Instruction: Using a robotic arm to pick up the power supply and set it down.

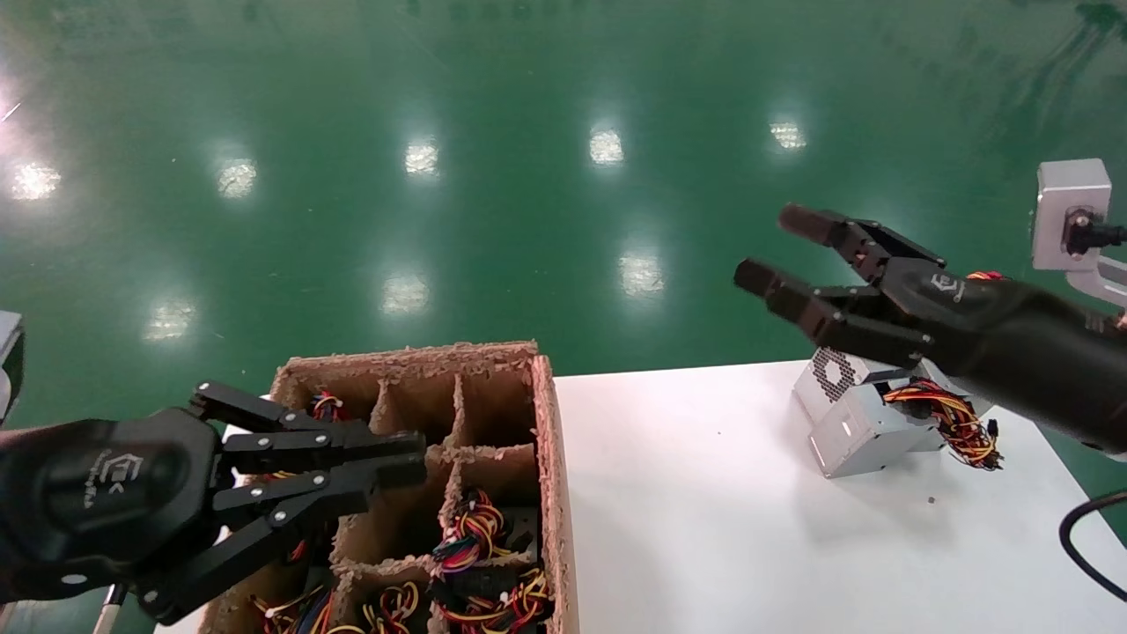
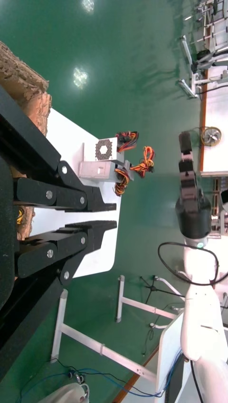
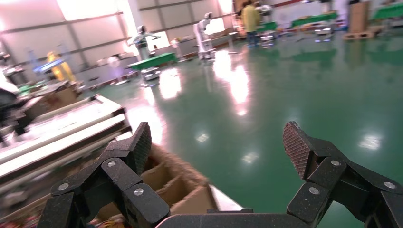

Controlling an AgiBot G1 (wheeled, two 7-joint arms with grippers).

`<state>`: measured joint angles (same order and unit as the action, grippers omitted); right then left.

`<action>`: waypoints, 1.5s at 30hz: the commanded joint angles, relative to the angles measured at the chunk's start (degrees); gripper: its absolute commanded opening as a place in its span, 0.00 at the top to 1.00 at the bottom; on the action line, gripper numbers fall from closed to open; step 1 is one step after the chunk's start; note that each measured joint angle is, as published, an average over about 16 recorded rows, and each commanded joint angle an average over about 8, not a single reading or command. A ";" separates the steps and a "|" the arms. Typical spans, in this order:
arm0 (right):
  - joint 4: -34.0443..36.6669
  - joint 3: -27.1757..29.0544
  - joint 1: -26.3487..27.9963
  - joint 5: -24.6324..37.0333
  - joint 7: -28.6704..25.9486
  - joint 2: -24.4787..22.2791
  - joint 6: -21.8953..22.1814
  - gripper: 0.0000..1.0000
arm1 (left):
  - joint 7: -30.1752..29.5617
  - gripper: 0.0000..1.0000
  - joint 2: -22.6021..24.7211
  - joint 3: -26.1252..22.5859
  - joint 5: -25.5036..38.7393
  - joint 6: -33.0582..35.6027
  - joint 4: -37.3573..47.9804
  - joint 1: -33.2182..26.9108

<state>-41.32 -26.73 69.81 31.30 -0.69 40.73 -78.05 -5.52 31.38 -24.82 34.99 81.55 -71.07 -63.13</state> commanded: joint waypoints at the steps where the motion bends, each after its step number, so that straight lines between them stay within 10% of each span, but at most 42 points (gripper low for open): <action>1: -2.36 0.78 -0.60 0.77 -0.73 -0.42 -0.56 0.00 | 0.00 0.00 0.00 0.00 0.00 0.00 0.00 0.00; 28: -33.04 10.91 -8.41 10.75 -10.18 -5.83 -7.85 0.00 | 0.00 0.00 0.00 0.00 0.00 -0.01 0.01 0.01; 45: -33.01 10.99 -8.47 10.87 -10.17 -5.87 -7.86 0.00 | 0.01 0.00 -0.01 0.01 -0.01 -0.01 0.01 0.01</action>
<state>-74.38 -15.72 61.33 42.19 -10.87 34.86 -85.93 -5.52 31.37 -24.82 34.98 81.53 -71.06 -63.12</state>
